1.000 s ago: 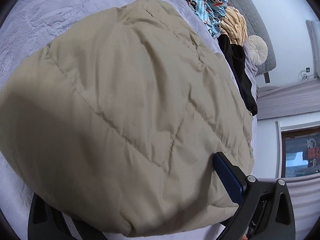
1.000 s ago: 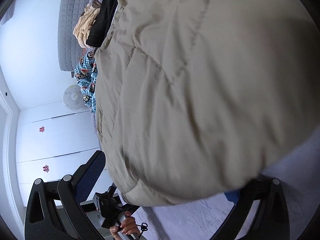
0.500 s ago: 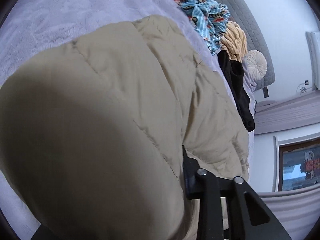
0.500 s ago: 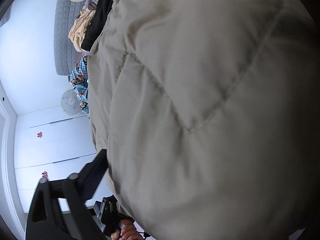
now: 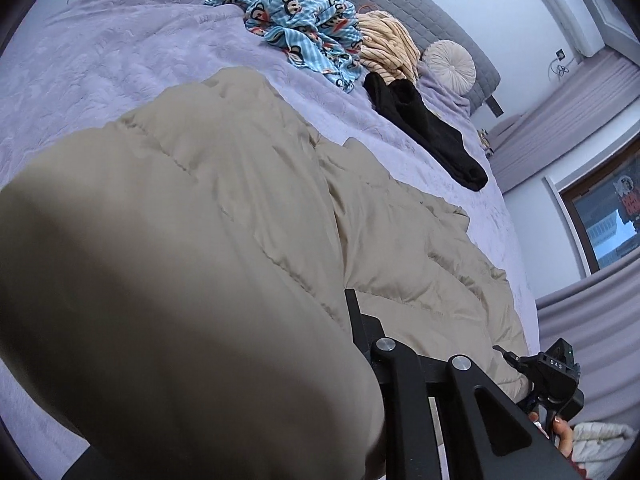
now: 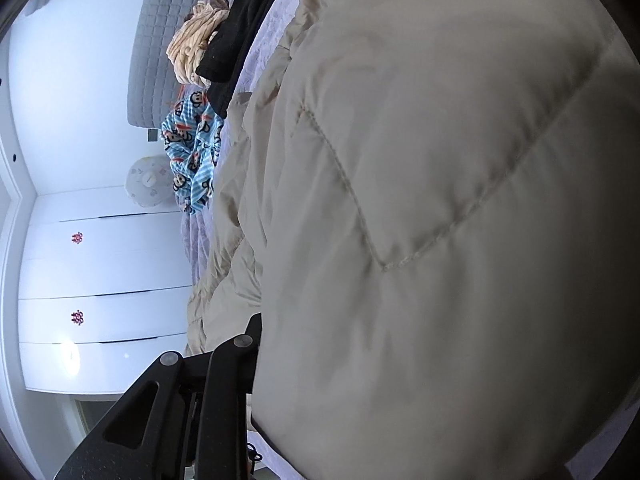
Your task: Fold large clothes
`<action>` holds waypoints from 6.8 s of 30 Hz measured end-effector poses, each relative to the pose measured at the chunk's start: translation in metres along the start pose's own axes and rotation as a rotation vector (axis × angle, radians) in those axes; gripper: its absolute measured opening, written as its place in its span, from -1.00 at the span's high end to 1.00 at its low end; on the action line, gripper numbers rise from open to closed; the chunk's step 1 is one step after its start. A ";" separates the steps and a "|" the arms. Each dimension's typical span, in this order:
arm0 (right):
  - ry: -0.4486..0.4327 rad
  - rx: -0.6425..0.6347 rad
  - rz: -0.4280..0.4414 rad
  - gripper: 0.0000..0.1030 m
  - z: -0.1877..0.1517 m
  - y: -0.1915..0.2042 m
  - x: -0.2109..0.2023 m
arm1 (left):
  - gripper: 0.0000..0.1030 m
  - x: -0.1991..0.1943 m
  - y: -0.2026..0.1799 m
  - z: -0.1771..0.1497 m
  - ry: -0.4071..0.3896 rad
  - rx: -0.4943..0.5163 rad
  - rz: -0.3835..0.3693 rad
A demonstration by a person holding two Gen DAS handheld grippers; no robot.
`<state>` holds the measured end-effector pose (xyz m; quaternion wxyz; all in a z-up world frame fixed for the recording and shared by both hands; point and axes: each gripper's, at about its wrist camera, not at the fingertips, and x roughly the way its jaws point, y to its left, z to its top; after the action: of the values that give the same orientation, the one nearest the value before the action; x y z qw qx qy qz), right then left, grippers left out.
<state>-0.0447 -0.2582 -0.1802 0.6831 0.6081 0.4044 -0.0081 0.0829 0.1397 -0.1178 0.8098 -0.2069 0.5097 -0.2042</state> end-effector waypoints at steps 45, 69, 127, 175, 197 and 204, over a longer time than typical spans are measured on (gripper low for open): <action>0.070 -0.369 -0.658 0.74 -0.147 0.010 -0.063 | 0.32 -0.089 0.104 -0.114 0.263 0.009 0.442; 0.182 -0.497 -0.629 0.65 -0.146 0.042 -0.051 | 0.32 -0.108 0.003 -0.117 0.260 0.082 0.516; 0.063 -0.315 -0.537 -0.59 -0.245 0.105 0.053 | -1.00 -0.106 0.097 -0.049 0.355 0.237 0.337; 0.279 -0.339 -0.345 0.89 -0.110 0.035 0.096 | 0.58 -0.060 -0.194 -0.058 0.511 0.336 -0.029; -0.108 -0.142 -0.235 -0.55 -0.157 -0.023 -0.191 | -0.33 0.073 -0.288 -0.137 0.901 0.484 -0.327; -0.040 -0.238 -0.078 -0.56 -0.182 0.022 -0.164 | -0.33 0.084 -0.322 -0.137 0.819 0.567 -0.319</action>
<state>-0.2426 -0.1788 -0.0583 0.7575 0.5062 0.4122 0.0010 -0.0467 -0.1908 -0.0592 0.5270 0.0422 0.6716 -0.5190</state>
